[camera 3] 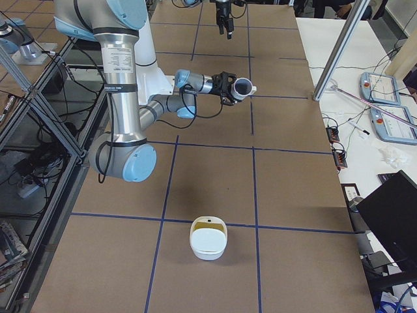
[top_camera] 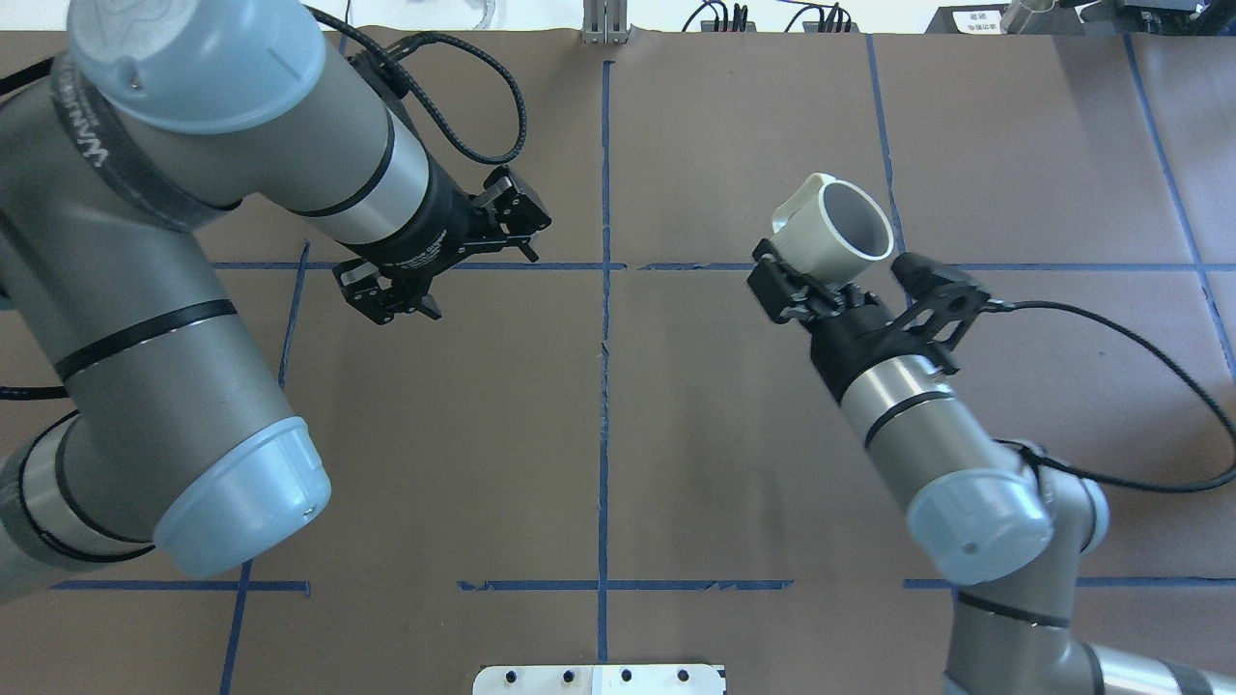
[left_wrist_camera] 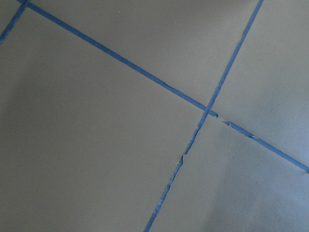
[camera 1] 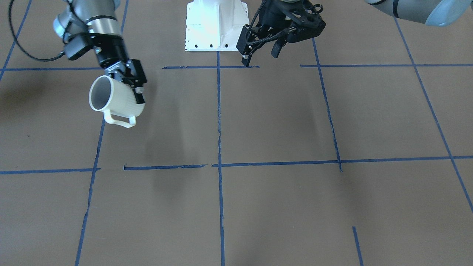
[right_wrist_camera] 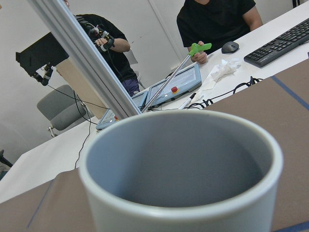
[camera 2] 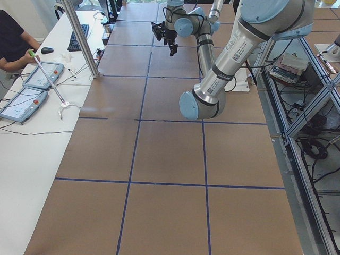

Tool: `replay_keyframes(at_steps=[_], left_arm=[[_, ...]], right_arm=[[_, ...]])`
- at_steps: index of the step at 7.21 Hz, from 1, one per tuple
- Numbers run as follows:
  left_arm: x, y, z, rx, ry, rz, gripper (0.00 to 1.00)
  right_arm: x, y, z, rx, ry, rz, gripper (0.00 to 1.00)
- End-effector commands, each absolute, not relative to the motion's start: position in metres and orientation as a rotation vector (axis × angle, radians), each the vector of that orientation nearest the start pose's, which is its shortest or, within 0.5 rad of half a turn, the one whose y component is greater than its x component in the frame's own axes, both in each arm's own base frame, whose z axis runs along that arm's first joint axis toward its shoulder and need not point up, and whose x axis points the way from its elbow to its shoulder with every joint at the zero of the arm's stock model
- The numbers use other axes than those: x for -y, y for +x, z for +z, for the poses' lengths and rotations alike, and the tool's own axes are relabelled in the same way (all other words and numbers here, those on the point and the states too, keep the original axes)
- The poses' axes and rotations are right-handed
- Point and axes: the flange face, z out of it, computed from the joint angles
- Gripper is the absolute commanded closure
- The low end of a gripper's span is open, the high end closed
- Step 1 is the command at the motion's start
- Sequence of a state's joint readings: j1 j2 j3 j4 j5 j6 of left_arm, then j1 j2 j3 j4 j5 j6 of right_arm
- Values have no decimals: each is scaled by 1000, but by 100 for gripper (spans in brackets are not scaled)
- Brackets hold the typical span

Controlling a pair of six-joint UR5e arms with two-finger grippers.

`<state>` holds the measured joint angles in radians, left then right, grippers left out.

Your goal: Left arm hands cup to right arm to dump lemon

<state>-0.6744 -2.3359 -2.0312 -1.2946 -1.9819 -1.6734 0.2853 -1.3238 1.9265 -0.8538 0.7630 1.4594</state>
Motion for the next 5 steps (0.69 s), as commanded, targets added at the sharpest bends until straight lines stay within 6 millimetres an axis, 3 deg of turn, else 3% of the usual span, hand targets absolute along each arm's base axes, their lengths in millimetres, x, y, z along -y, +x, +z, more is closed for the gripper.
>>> replay_keyframes(at_steps=[1, 3, 4, 5], left_arm=[[425, 400, 57, -1060, -82, -543, 0], [420, 423, 47, -1034, -40, -547, 0], [427, 433, 45, -990, -56, -557, 0], [432, 440, 29, -919, -77, -573, 2]], right_arm=[[309, -514, 230, 923, 1034, 552, 94], [283, -575, 245, 802, 1124, 503, 92], [278, -585, 246, 784, 1145, 498, 93], [275, -593, 249, 751, 1175, 481, 93]])
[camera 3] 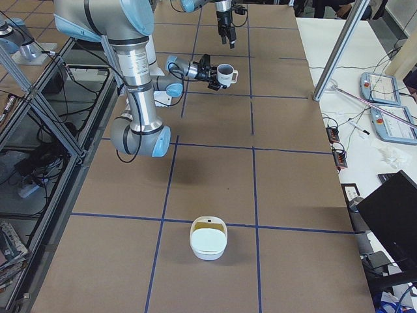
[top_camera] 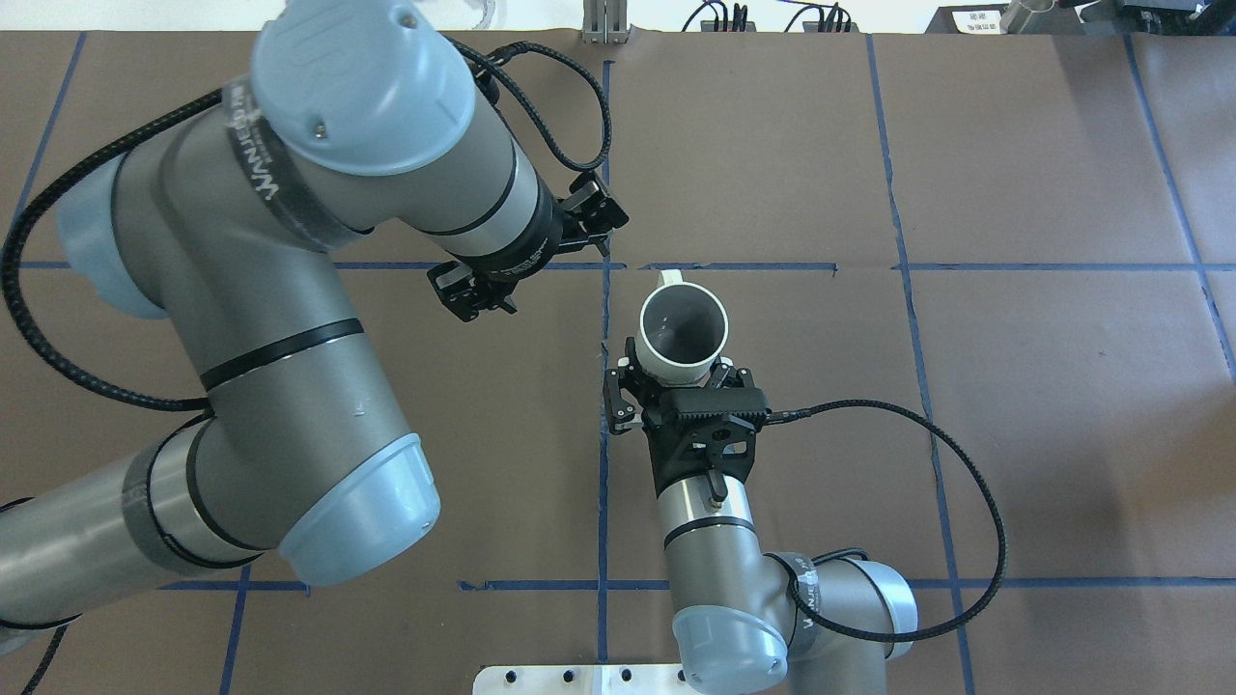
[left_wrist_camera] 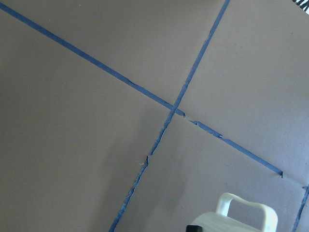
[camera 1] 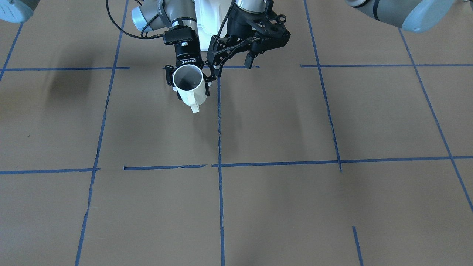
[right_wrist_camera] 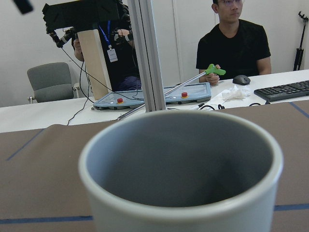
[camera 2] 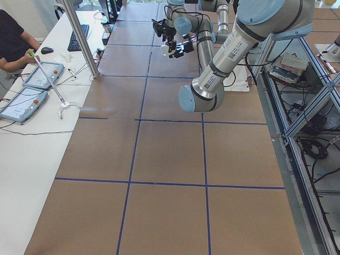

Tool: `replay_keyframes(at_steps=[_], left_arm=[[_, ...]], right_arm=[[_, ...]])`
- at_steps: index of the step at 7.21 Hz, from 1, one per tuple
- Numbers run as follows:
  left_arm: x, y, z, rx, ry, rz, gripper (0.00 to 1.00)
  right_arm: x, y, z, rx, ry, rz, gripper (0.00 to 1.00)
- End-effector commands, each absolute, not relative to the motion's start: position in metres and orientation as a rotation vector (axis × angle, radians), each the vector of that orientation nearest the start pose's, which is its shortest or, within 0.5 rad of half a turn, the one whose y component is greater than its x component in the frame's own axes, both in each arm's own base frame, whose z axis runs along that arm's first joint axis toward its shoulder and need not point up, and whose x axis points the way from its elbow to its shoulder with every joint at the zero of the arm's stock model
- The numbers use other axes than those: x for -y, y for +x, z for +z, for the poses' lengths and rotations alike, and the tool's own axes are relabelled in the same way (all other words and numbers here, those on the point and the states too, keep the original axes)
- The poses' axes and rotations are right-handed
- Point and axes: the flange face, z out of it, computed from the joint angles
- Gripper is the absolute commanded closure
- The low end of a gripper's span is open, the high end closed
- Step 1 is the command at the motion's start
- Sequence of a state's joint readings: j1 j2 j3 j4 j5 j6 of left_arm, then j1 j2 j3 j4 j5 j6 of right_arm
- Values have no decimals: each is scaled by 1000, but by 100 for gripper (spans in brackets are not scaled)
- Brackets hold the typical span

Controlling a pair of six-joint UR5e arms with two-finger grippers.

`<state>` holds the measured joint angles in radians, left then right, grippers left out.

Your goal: Left arm hands cup to right arm to dump lemon

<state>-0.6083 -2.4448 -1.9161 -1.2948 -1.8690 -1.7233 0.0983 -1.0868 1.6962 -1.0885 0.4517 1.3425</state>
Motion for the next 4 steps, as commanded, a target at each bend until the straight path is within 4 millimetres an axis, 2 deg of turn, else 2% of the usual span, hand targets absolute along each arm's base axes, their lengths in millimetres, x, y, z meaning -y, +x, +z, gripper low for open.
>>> replay_keyframes(at_steps=[1, 3, 4], left_arm=[[437, 451, 22, -890, -91, -557, 2], [442, 473, 29, -851, -166, -535, 9], [433, 480, 28, -858, -193, -463, 9]], right_arm=[[271, -601, 243, 748, 1186, 480, 93], [271, -605, 247, 725, 1195, 456, 92], [271, -606, 245, 699, 1209, 421, 92]])
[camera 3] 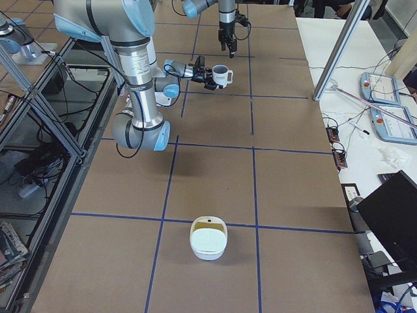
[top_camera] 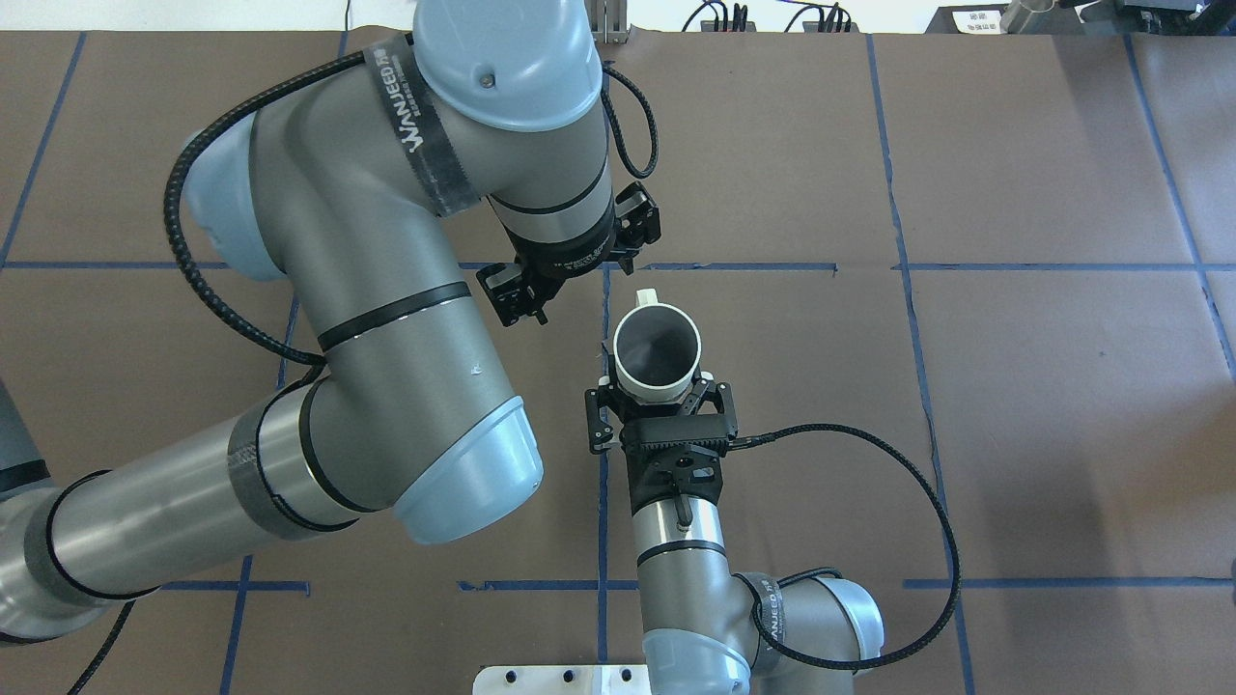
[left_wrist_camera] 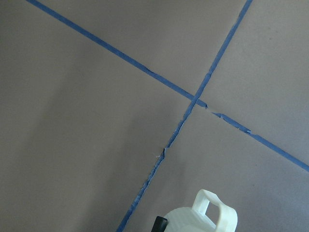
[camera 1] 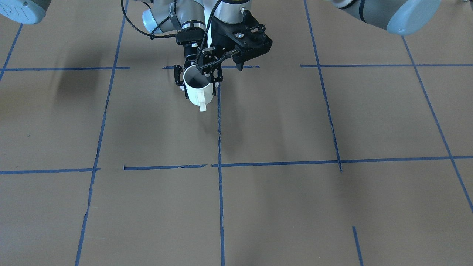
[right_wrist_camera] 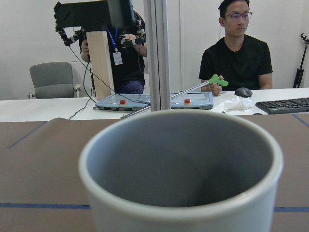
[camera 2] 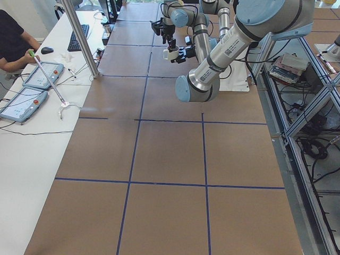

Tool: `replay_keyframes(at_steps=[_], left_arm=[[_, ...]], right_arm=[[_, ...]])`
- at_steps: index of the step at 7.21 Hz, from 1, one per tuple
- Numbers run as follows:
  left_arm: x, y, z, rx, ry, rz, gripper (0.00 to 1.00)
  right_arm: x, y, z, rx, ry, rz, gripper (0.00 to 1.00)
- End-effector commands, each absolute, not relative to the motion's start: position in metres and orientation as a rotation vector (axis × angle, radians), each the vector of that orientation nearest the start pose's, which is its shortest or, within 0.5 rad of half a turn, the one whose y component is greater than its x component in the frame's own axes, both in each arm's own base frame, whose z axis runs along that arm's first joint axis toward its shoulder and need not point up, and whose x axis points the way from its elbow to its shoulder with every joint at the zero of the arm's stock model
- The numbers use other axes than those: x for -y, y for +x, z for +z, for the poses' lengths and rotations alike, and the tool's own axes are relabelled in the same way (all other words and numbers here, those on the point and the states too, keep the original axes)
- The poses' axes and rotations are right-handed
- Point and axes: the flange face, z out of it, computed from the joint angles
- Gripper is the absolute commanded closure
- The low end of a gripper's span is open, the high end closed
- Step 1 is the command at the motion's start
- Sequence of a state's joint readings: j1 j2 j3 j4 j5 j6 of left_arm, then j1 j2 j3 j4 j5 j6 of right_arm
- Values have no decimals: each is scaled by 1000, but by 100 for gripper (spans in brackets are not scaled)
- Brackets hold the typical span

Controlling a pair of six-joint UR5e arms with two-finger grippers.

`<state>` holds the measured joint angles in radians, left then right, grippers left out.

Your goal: Left arm hands cup to right arm to dump lemon

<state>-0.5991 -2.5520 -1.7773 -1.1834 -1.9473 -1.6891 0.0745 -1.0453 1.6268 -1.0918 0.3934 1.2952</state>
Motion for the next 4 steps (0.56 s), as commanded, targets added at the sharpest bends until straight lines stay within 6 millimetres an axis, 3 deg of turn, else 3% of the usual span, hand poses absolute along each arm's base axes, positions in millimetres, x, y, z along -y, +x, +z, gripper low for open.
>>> replay_keyframes(at_steps=[1, 2, 3, 4], left_arm=[[429, 483, 30, -862, -228, -414, 13], [424, 489, 33, -860, -222, -364, 15], [407, 508, 37, -845, -234, -323, 18], [407, 507, 36, -848, -227, -311, 21]], right_arm=[[271, -607, 237, 710, 1208, 428, 92], [271, -608, 236, 712, 1208, 429, 92], [271, -608, 233, 716, 1208, 432, 92], [271, -607, 232, 721, 1208, 435, 92]])
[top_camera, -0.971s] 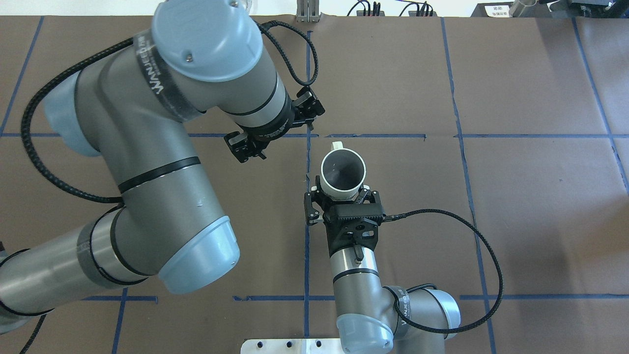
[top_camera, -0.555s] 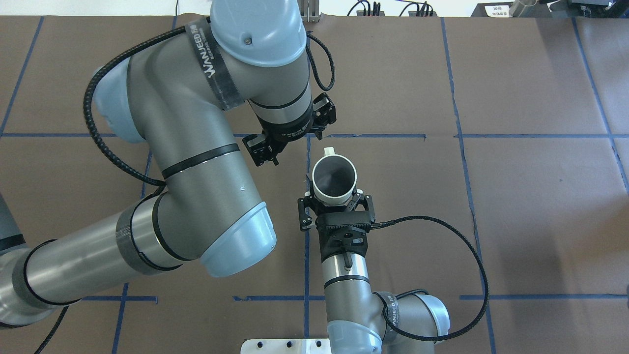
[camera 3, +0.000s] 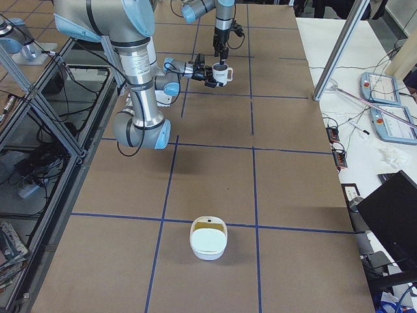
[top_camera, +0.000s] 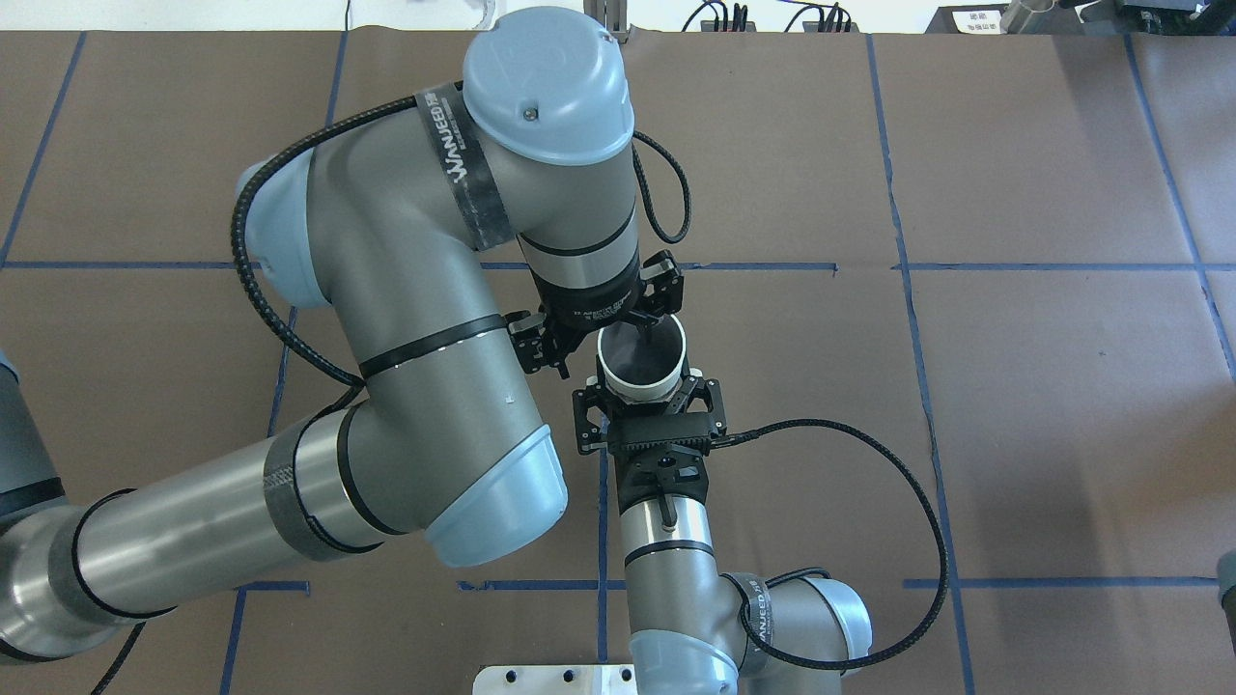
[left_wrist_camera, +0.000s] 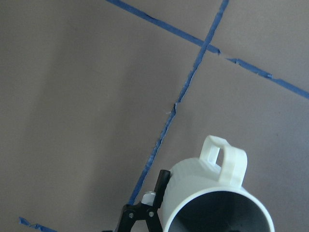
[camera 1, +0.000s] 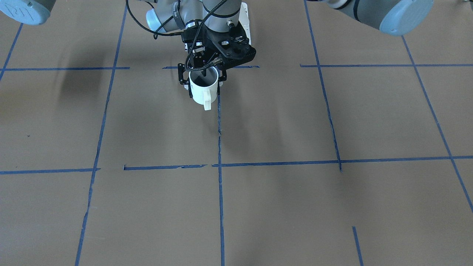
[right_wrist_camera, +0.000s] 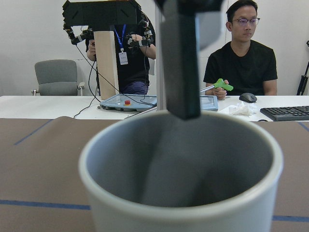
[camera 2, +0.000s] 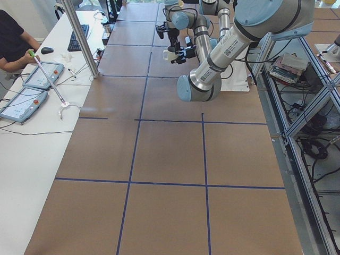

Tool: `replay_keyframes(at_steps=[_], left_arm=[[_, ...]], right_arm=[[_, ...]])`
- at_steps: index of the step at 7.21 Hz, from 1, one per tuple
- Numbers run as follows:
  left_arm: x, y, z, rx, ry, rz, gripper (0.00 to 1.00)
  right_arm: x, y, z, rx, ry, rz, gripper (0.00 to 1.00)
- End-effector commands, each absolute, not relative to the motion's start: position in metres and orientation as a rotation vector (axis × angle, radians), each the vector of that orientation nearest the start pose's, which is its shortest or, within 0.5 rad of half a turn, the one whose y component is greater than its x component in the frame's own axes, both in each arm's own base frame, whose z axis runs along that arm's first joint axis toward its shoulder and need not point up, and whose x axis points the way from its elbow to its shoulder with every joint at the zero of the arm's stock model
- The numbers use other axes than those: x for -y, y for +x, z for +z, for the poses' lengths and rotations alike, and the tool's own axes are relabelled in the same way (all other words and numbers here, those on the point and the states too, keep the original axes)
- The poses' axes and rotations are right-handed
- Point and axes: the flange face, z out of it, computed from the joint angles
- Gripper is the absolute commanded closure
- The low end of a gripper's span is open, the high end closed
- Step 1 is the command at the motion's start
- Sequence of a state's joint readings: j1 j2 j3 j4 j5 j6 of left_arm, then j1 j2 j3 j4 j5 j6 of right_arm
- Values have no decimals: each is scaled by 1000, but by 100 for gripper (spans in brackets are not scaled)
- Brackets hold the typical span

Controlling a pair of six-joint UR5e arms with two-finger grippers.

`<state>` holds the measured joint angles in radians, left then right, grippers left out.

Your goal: Left arm hands cup to right arm to dump lemon

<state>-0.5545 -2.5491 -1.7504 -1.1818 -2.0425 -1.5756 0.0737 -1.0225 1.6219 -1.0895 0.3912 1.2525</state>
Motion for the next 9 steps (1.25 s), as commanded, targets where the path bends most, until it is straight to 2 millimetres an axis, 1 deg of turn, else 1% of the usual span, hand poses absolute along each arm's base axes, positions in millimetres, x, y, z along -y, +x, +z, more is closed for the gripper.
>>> replay_keyframes(at_steps=[1, 2, 3, 4, 6, 8, 9], left_arm=[[407, 507, 40, -845, -226, -312, 26], [405, 502, 43, -849, -224, -312, 38], [404, 503, 44, -849, -225, -310, 50], [405, 502, 46, -846, -224, -313, 56], [404, 502, 40, -855, -216, -310, 56], [404, 502, 41, -855, -216, -310, 56], [404, 502, 41, -855, -216, -310, 61]], right_arm=[[272, -606, 232, 725, 1208, 439, 92], [273, -605, 231, 724, 1210, 438, 92], [272, -604, 231, 723, 1211, 437, 92], [272, -604, 229, 726, 1211, 439, 92], [270, -603, 227, 734, 1209, 441, 91], [267, -604, 226, 740, 1206, 438, 91], [267, -604, 226, 740, 1206, 438, 91]])
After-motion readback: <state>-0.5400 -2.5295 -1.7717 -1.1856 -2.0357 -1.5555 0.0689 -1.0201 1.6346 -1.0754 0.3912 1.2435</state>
